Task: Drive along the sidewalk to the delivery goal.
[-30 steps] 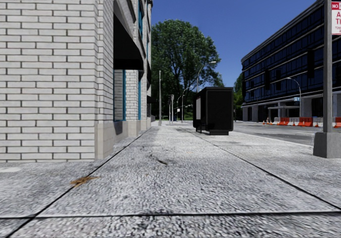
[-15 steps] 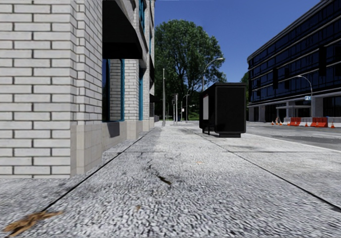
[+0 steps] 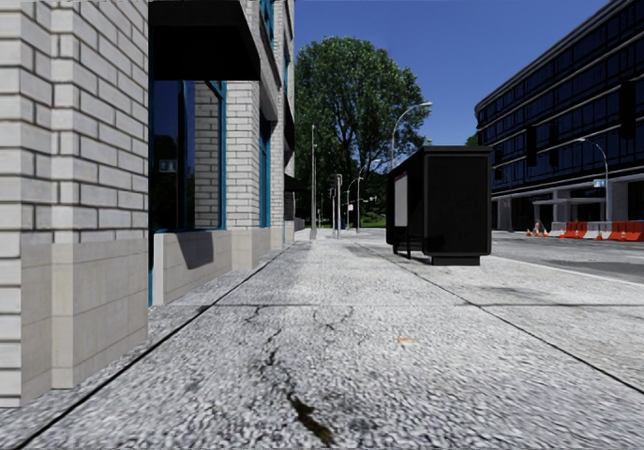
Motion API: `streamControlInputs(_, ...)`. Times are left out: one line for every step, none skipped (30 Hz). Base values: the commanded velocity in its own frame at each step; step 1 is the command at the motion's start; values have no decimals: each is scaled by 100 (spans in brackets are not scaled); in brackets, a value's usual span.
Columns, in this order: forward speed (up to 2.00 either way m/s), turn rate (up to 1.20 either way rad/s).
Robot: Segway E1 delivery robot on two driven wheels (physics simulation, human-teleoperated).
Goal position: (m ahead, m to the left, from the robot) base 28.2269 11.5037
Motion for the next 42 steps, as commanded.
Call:
streamControlInputs(200, 0)
streamControlInputs(200, 0)
streamControlInputs(200, 0)
streamControlInputs(200, 0)
streamControlInputs(200, 0)
streamControlInputs(200, 0)
streamControlInputs(200, 0)
streamControlInputs(200, 0)
streamControlInputs(200, 0)
streamControlInputs(200, 0)
streamControlInputs(200, 0)
streamControlInputs(200, 0)
streamControlInputs(200, 0)
streamControlInputs(200, 0)
streamControlInputs(200, 0)
streamControlInputs(200, 0)
streamControlInputs(200, 0)
streamControlInputs(200, 0)
streamControlInputs(200, 0)
streamControlInputs(200, 0)
streamControlInputs(200, 0)
streamControlInputs(200, 0)
streamControlInputs(200, 0)
streamControlInputs(200, 0)
streamControlInputs(200, 0)
streamControlInputs(200, 0)
streamControlInputs(200, 0)
streamControlInputs(200, 0)
streamControlInputs(200, 0)
streamControlInputs(200, 0)
streamControlInputs(200, 0)
streamControlInputs(200, 0)
streamControlInputs(200, 0)
streamControlInputs(200, 0)
streamControlInputs(200, 0)
streamControlInputs(200, 0)
streamControlInputs(200, 0)
streamControlInputs(200, 0)
streamControlInputs(200, 0)
streamControlInputs(200, 0)
streamControlInputs(200, 0)
streamControlInputs(200, 0)
